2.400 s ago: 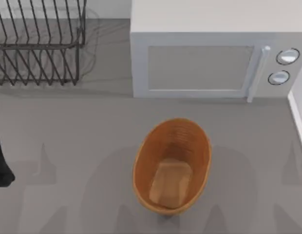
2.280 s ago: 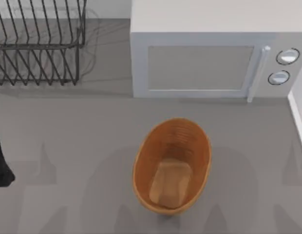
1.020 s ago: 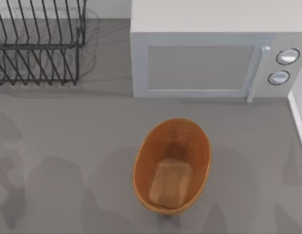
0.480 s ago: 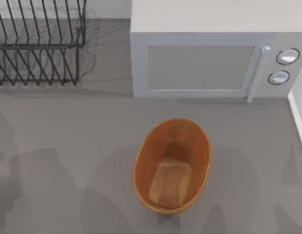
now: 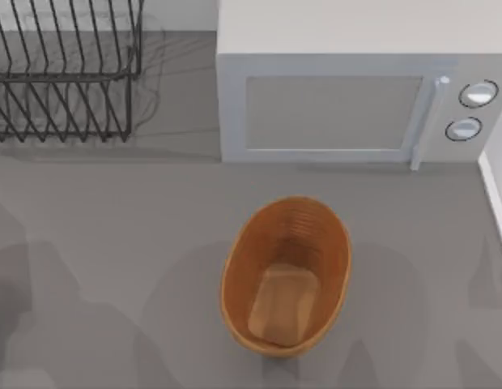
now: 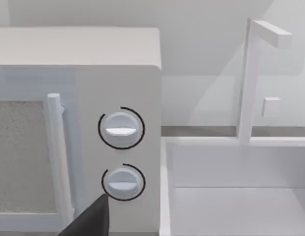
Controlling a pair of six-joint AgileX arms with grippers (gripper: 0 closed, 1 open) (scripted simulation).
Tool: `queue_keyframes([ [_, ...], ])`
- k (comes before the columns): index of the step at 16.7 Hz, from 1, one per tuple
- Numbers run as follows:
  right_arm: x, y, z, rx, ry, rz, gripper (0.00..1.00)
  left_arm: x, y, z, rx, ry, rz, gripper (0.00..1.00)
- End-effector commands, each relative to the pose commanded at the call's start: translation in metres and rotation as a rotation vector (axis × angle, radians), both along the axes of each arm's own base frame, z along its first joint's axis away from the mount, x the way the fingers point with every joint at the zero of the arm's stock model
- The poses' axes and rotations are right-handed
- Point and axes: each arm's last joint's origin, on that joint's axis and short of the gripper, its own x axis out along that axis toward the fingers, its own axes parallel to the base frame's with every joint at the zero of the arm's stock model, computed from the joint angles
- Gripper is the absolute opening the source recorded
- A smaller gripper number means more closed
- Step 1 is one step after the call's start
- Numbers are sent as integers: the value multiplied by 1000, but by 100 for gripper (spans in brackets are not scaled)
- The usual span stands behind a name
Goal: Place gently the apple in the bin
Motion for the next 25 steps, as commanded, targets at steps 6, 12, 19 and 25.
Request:
queue_keyframes([
  [6,0,0,0,0,0,0,100,-1,-1,-12,-3,7,-1,100],
  [12,0,0,0,0,0,0,100,-1,-1,-12,-3,7,-1,55],
  [19,0,0,0,0,0,0,100,-1,-1,-12,-3,7,-1,2],
  [25,0,0,0,0,0,0,100,-1,-1,-12,-3,7,-1,0],
])
